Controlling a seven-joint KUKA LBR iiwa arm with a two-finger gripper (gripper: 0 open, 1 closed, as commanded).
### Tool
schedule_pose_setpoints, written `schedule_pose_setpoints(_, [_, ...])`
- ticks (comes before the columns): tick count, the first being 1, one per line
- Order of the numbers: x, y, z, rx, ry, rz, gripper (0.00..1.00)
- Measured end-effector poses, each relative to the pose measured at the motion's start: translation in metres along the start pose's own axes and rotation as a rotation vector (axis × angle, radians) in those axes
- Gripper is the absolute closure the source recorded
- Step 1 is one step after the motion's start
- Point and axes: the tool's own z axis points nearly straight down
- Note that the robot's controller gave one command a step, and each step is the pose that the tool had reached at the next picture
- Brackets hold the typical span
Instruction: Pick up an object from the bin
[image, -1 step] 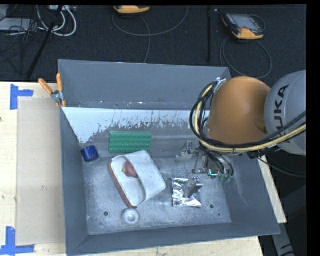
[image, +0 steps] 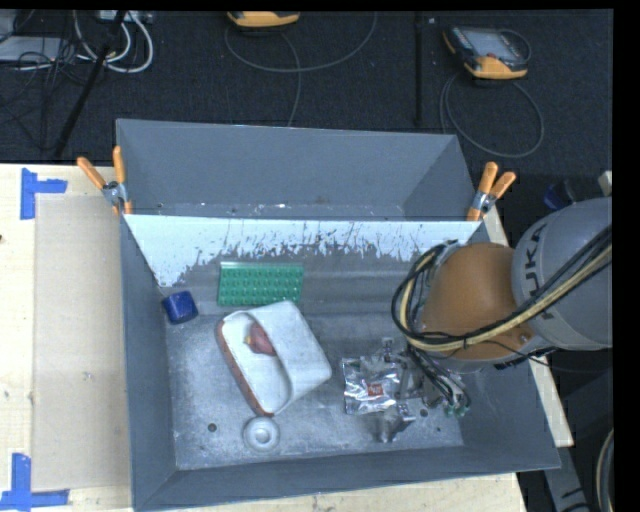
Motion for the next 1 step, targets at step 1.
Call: schedule_pose_setpoints(1, [-0.0092, 0.0271, -0.0295, 0.001, 0.002, -0.081, 0.00])
